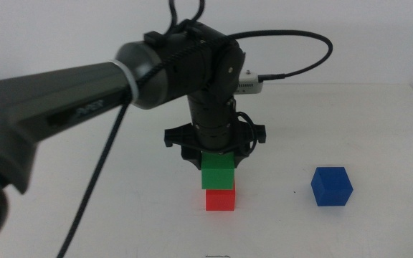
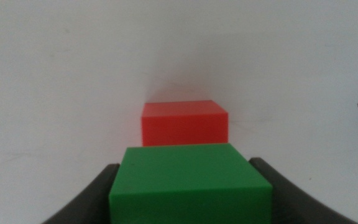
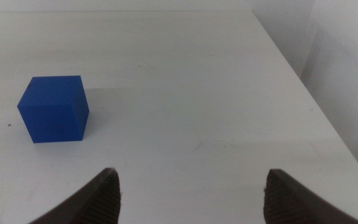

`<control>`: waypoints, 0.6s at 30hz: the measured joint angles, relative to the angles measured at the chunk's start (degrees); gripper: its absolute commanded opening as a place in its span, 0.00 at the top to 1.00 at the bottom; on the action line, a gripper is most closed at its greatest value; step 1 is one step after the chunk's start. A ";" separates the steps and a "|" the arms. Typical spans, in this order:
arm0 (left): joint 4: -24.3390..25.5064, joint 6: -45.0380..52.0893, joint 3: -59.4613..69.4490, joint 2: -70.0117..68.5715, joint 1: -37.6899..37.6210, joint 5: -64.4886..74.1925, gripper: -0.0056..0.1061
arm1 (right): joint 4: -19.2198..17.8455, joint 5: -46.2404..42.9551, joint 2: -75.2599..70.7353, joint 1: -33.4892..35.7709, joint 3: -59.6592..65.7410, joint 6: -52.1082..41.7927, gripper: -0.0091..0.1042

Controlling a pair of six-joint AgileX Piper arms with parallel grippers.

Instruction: Stack red cubes first, then green, then blue cubes in a specific spot.

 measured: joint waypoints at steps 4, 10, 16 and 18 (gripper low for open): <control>-0.37 -0.54 -0.78 1.64 -0.06 0.01 0.96 | 0.00 0.00 0.00 0.00 0.00 0.00 0.40; -0.37 -2.07 -0.83 3.01 -0.06 -0.59 0.96 | 0.00 0.00 0.00 0.00 0.00 0.00 0.40; -0.37 -2.46 -0.83 3.20 -0.06 -1.82 0.96 | 0.00 0.00 0.00 0.00 0.00 0.00 0.40; -0.37 -2.46 -0.83 3.20 -0.06 -2.17 0.96 | 0.00 0.00 0.00 0.00 0.00 0.00 0.40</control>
